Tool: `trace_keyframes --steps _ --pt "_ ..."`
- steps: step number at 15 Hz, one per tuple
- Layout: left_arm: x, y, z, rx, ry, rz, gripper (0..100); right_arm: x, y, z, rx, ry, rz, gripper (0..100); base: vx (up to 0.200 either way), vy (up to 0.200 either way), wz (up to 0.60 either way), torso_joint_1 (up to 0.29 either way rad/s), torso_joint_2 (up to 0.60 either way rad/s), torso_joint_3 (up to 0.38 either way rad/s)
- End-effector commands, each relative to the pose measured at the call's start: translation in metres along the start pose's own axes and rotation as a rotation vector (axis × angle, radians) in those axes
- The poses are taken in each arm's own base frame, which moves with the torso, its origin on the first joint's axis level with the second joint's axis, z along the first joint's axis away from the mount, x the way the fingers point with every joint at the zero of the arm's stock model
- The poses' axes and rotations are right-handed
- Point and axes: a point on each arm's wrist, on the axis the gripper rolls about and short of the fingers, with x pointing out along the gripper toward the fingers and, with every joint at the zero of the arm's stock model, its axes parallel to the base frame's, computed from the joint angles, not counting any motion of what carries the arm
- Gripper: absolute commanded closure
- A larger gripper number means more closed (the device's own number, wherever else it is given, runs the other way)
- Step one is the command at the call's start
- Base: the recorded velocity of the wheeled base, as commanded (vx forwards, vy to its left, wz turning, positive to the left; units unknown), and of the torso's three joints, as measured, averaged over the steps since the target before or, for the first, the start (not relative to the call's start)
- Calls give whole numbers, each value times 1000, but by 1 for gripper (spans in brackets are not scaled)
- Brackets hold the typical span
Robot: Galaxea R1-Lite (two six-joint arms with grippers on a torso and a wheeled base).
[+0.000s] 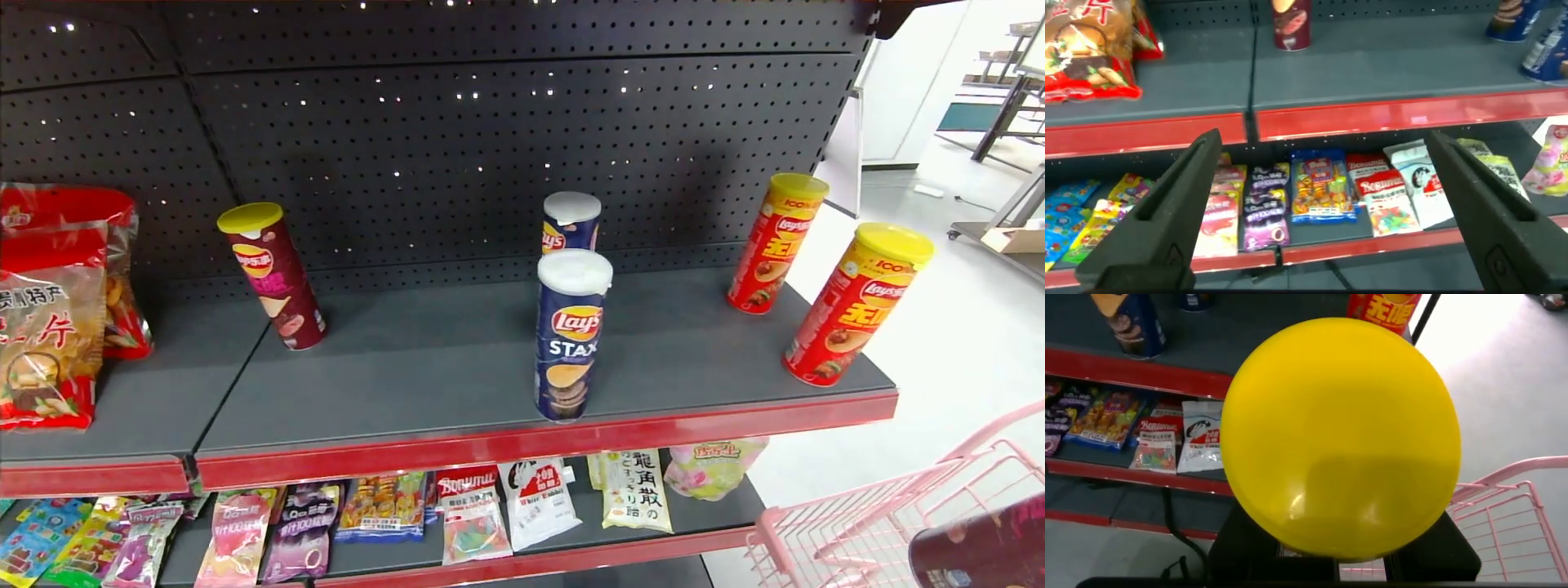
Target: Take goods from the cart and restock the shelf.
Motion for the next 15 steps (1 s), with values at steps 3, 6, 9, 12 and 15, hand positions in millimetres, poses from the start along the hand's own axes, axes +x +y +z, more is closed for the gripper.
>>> trace_keyframes --steps 3,6,9,12,15 --pt "0 0 0 0 1 0 0 -1 0 -3 -1 -2 0 100 0 200 0 1 5 5" --pt "0 0 0 0 1 0 0 -2 0 -4 0 -6 -1 100 0 200 0 4 2 4" --pt "0 0 0 0 1 0 0 -3 0 -5 0 -9 -2 100 0 200 0 2 -1 4" --pt "0 0 0 0 1 0 0 -4 0 -5 1 -17 -3 100 0 200 0 1 2 -1" --pt "0 0 0 0 1 0 0 -4 0 -5 2 -18 -4 100 0 200 0 1 2 1"
